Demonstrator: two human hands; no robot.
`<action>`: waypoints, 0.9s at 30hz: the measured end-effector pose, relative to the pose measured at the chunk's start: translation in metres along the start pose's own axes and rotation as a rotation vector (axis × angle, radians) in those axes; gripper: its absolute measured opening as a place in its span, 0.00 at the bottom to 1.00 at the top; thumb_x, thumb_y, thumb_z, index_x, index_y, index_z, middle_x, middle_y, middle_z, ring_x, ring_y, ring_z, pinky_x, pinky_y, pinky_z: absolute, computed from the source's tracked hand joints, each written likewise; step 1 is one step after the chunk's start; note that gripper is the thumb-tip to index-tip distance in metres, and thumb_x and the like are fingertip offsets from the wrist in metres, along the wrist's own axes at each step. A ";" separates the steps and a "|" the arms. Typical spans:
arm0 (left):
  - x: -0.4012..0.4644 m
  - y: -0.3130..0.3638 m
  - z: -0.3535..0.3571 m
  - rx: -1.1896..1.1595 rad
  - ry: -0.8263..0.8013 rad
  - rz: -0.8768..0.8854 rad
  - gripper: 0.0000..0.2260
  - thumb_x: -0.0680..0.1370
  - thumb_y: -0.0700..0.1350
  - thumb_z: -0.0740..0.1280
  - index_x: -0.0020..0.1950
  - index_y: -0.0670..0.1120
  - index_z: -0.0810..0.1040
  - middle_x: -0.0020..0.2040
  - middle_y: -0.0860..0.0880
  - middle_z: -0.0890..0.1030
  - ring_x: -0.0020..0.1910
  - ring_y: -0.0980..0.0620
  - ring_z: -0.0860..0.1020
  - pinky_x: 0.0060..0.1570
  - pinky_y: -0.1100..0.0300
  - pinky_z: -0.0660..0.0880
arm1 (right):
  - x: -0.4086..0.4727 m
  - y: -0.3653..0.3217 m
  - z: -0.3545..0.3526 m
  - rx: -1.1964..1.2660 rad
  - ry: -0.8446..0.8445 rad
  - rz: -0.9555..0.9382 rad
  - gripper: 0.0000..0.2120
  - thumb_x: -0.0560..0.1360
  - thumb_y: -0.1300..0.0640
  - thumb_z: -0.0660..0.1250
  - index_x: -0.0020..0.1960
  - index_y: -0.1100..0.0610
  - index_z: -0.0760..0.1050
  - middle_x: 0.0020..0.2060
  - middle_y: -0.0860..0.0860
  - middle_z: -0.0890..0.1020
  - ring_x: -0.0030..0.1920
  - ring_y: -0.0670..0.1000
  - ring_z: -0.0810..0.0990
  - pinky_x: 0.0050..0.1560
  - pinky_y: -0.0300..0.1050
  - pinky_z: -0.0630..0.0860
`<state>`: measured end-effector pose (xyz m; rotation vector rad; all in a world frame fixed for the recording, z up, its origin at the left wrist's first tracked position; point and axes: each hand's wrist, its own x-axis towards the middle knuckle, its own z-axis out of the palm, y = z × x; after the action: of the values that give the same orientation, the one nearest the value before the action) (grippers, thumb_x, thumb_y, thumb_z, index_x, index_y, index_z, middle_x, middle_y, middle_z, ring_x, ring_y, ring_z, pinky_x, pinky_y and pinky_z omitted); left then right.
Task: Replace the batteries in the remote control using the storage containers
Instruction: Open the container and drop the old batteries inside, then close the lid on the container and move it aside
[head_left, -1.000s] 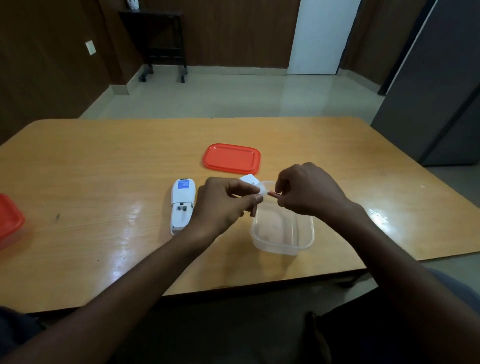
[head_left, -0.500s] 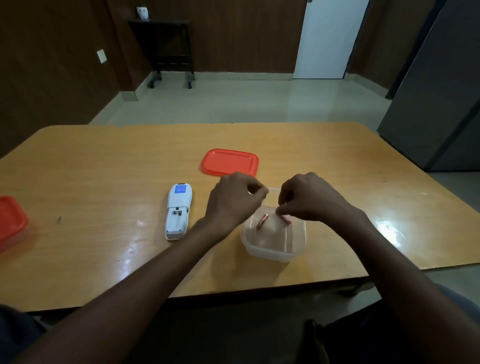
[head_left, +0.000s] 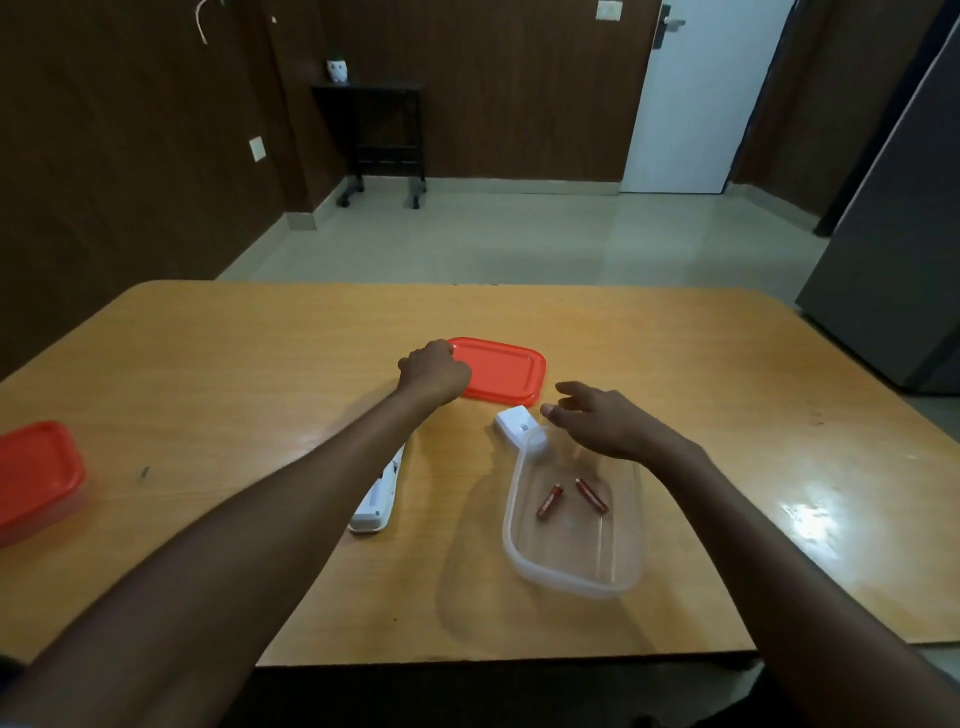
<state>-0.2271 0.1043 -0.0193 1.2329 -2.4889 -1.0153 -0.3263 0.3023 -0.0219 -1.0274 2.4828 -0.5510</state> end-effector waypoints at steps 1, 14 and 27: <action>0.004 0.001 0.001 -0.012 0.005 -0.022 0.25 0.78 0.41 0.61 0.76 0.47 0.70 0.68 0.41 0.76 0.66 0.39 0.73 0.59 0.50 0.77 | 0.001 -0.001 0.000 0.004 -0.015 -0.007 0.31 0.82 0.40 0.57 0.79 0.54 0.60 0.73 0.55 0.73 0.74 0.60 0.69 0.75 0.61 0.60; -0.025 0.010 -0.004 -0.942 0.041 0.140 0.22 0.72 0.27 0.72 0.64 0.41 0.81 0.54 0.45 0.84 0.53 0.46 0.83 0.51 0.53 0.83 | 0.001 0.005 -0.019 0.554 0.061 0.050 0.26 0.82 0.41 0.60 0.71 0.58 0.74 0.66 0.54 0.79 0.60 0.50 0.74 0.60 0.48 0.68; -0.145 -0.035 0.002 -0.293 -0.043 1.018 0.15 0.73 0.39 0.77 0.57 0.52 0.86 0.52 0.52 0.79 0.58 0.49 0.78 0.59 0.53 0.77 | -0.054 0.018 -0.058 0.833 0.221 0.164 0.11 0.73 0.62 0.69 0.54 0.63 0.83 0.41 0.56 0.82 0.39 0.52 0.81 0.39 0.46 0.79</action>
<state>-0.1126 0.2005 -0.0246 -0.1839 -2.3487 -1.0050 -0.3301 0.3652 0.0290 -0.4389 2.1099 -1.5254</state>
